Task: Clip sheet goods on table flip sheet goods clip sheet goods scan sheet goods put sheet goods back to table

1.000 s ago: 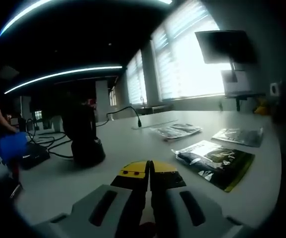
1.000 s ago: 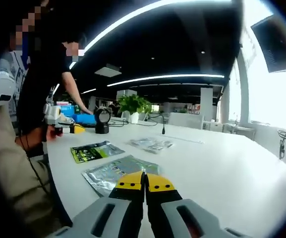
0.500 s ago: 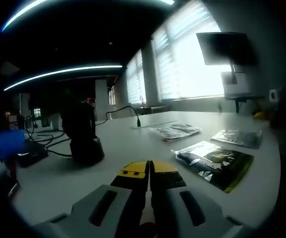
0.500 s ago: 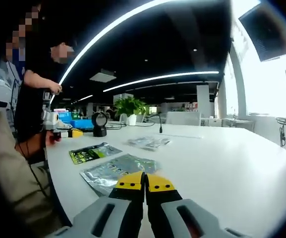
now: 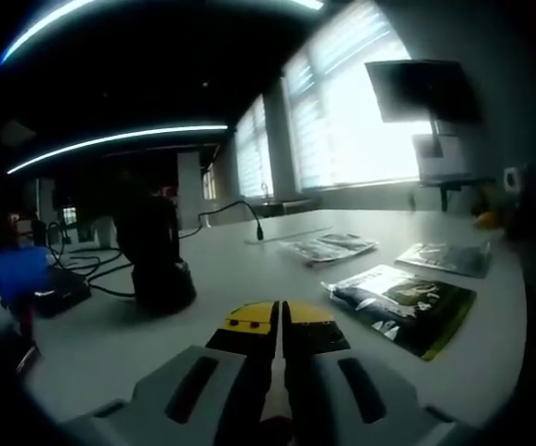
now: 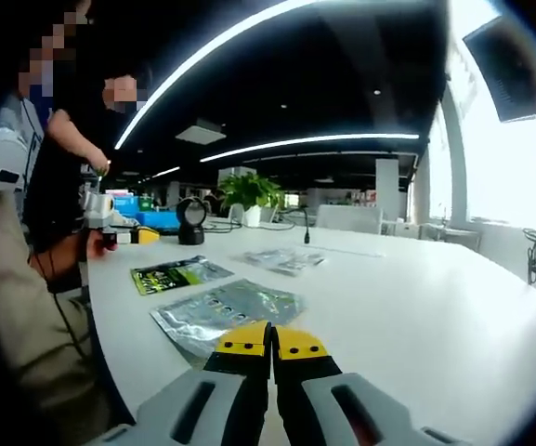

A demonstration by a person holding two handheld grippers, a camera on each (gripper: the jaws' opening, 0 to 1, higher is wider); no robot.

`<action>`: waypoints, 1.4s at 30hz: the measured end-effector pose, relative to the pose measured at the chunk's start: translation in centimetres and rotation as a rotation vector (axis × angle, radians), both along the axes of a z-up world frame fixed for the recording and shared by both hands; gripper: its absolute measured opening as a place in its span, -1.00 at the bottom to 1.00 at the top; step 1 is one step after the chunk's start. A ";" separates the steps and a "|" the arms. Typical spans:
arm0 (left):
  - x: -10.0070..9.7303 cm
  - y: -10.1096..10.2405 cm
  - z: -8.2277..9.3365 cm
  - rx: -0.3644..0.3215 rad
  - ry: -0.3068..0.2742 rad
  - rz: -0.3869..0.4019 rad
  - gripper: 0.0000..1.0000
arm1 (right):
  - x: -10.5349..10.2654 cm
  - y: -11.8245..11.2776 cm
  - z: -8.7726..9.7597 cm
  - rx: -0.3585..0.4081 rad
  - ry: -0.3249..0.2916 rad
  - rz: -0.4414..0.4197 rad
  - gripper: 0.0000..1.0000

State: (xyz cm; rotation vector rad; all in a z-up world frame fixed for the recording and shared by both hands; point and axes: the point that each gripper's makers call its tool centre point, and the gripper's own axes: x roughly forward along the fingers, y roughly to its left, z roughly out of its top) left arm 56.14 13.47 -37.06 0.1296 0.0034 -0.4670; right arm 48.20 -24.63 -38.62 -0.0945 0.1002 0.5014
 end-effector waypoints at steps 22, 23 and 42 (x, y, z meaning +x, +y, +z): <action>0.0 -0.1 -0.2 0.015 0.007 -0.003 -1.00 | 0.2 -0.1 -0.1 0.022 0.015 -0.006 -1.00; 0.0 -0.2 -0.2 0.015 0.006 -0.004 -1.00 | 0.2 -0.1 -0.1 0.019 0.015 -0.008 -1.00; -0.1 -0.4 -0.3 0.037 0.001 -0.013 -1.00 | 0.2 -0.1 -0.1 0.013 0.008 -0.007 -1.00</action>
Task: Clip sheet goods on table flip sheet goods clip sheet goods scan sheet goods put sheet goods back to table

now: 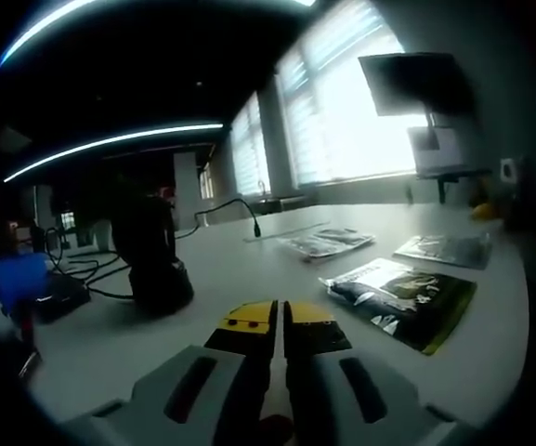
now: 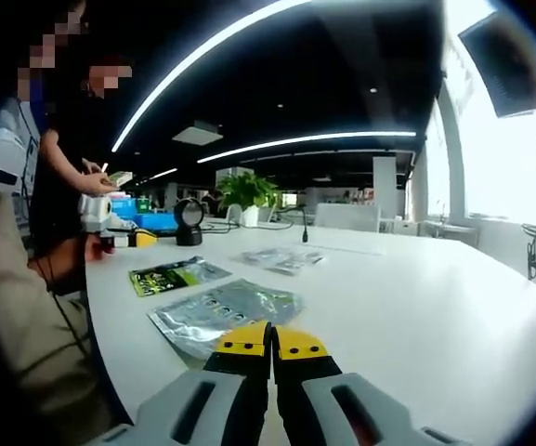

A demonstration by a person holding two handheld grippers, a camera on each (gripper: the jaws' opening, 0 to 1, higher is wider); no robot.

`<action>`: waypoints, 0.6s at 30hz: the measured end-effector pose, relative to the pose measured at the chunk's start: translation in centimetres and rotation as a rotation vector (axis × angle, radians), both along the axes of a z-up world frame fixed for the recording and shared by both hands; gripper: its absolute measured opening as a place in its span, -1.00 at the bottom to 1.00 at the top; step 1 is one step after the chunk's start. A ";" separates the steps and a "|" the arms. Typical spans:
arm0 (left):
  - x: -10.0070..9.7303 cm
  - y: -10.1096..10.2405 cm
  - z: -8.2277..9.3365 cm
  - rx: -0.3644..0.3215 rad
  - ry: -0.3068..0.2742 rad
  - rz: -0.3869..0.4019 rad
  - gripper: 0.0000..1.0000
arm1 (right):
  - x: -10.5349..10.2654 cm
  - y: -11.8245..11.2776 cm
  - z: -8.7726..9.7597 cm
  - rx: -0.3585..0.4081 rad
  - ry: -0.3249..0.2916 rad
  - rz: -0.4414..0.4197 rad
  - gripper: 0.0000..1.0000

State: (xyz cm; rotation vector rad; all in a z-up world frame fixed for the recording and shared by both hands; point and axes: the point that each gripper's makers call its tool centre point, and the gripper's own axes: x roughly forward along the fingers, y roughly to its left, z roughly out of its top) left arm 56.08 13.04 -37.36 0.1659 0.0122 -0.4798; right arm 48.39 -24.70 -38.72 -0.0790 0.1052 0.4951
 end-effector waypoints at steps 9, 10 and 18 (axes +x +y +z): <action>-0.2 0.0 0.3 -0.006 -0.012 0.002 -1.00 | 0.1 -0.1 0.0 0.004 0.005 -0.007 -1.00; -0.3 -0.1 0.4 -0.005 -0.014 0.002 -1.00 | 0.1 -0.1 0.0 0.006 0.007 -0.009 -1.00; -0.3 -0.1 0.4 -0.001 -0.014 0.003 -1.00 | 0.1 -0.1 0.0 0.010 0.009 -0.006 -1.00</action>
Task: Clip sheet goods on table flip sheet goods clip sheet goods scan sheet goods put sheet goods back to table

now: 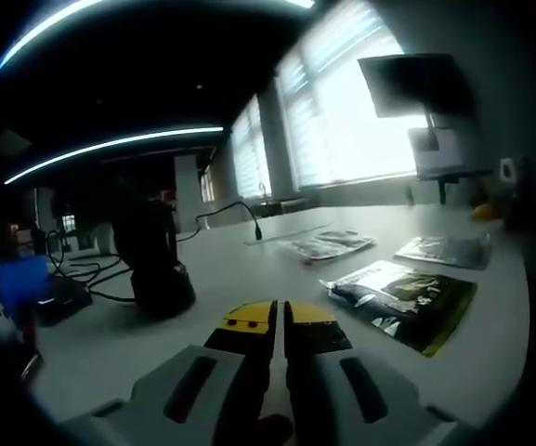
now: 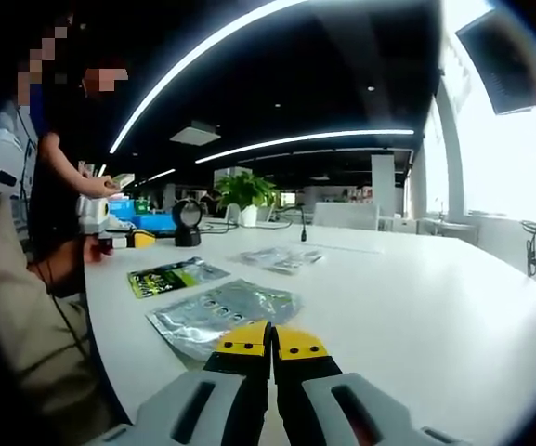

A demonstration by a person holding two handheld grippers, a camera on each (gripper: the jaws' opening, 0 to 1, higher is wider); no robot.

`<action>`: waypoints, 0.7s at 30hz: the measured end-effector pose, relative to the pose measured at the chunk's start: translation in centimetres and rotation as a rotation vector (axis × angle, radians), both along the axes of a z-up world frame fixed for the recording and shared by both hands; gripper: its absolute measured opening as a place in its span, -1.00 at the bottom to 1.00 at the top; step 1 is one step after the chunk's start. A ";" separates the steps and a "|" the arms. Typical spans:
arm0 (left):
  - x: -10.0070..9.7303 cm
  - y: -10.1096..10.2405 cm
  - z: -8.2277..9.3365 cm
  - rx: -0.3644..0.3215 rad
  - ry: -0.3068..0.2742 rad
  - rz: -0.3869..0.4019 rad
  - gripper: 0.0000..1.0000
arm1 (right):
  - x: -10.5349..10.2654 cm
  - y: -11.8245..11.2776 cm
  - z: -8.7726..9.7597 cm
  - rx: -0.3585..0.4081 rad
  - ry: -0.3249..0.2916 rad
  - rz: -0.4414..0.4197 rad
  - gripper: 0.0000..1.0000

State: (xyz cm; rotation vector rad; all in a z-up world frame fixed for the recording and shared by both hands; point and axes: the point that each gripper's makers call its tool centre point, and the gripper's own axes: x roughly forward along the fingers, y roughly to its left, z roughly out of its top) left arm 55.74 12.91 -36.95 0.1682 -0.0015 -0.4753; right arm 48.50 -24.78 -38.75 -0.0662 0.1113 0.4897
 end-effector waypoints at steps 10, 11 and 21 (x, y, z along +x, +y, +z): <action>0.0 0.0 -0.1 0.008 0.000 0.003 -1.00 | 0.0 0.0 0.0 -0.008 -0.005 0.003 -1.00; 0.1 0.0 -0.1 0.010 0.000 0.003 -1.00 | 0.0 0.0 0.0 -0.008 -0.005 0.003 -1.00; 0.0 0.0 -0.1 0.016 -0.004 0.003 -1.00 | 0.0 0.0 -0.1 -0.013 -0.003 0.002 -1.00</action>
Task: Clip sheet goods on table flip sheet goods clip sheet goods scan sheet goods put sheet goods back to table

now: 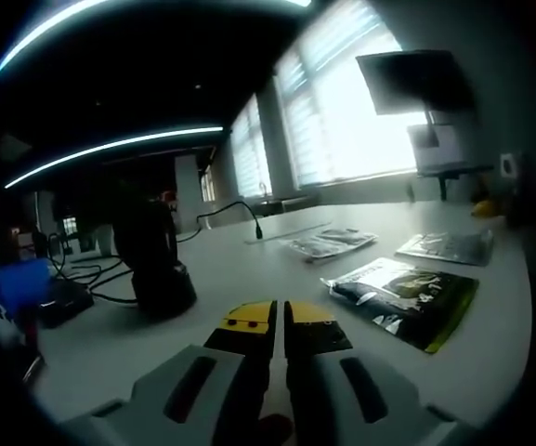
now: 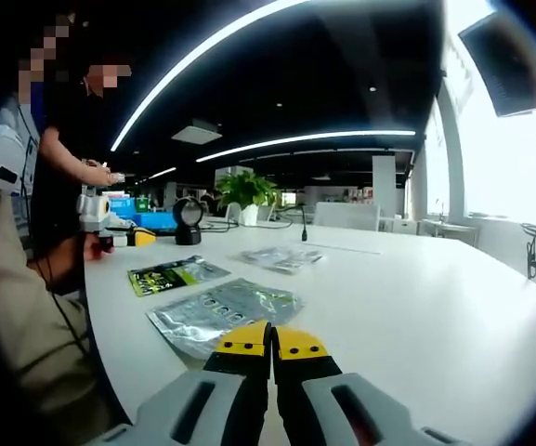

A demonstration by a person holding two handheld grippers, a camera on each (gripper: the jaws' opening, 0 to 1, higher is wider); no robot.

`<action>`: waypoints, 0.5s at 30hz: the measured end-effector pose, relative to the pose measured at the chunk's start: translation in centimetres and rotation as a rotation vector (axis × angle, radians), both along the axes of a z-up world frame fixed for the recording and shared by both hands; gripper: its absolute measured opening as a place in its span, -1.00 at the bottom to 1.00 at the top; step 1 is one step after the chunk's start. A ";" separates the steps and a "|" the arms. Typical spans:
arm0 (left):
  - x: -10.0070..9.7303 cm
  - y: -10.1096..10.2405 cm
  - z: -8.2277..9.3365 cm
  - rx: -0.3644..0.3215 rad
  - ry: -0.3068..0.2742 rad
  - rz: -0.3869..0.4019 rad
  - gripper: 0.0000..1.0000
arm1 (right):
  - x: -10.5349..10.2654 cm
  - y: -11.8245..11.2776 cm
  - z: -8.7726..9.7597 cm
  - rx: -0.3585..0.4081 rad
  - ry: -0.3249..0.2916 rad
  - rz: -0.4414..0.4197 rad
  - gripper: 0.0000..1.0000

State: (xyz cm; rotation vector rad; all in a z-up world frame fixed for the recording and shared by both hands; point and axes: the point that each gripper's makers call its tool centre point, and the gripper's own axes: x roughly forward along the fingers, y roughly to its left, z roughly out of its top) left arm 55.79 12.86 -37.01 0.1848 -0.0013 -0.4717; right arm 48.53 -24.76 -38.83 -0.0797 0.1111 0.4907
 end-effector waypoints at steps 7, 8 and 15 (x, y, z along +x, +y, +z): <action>0.0 0.0 0.0 0.006 -0.001 0.000 -1.00 | 0.0 0.0 0.0 0.000 0.000 0.000 -1.00; 0.0 0.0 0.0 0.007 -0.001 0.000 -1.00 | 0.0 0.0 0.0 0.001 0.000 0.000 -1.00; 0.0 0.0 0.0 0.010 -0.003 0.001 -1.00 | 0.0 0.0 0.0 -0.001 0.002 0.002 -1.00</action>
